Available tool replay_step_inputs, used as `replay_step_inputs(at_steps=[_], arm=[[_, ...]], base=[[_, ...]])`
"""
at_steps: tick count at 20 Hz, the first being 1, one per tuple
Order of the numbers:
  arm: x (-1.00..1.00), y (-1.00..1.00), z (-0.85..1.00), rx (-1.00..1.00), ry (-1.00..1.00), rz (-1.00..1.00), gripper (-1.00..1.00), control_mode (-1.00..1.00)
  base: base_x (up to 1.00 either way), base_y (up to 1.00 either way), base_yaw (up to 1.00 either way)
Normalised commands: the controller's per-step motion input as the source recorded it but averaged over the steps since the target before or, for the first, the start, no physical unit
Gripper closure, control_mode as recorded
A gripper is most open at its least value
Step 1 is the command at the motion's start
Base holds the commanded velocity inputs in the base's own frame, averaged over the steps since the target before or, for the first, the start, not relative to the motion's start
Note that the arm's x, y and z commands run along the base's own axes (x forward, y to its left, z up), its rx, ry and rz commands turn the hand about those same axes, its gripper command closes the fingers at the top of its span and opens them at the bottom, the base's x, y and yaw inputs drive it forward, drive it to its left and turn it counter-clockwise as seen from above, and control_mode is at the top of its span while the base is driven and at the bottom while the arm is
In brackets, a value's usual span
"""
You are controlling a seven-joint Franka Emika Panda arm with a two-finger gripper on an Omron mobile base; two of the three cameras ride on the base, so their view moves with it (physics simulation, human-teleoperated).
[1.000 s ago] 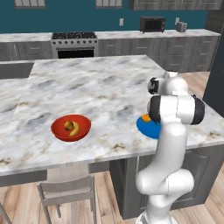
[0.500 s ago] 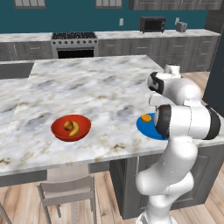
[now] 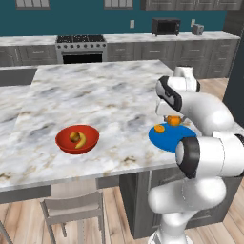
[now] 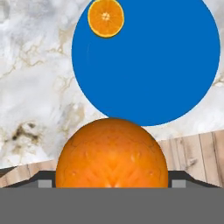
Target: Take the fruits from the plate on the dining counter and place two fruits in each bowl.
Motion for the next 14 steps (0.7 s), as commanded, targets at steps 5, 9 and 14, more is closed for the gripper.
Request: replay_step_inputs(at_steps=[5,9,14], arm=[[-0.63,0.25,0.02,-0.03,-0.08,0.03,1.00,-1.00],[-0.40,0.07,0.00,-0.05,-0.09,0.00,1.00,-1.00],[-0.13,0.02,0.00,-0.02,-0.05,0.00,1.00,-1.00]], base=[[0.00,0.00,0.00],[0.00,0.00,0.00],[0.00,0.00,0.00]])
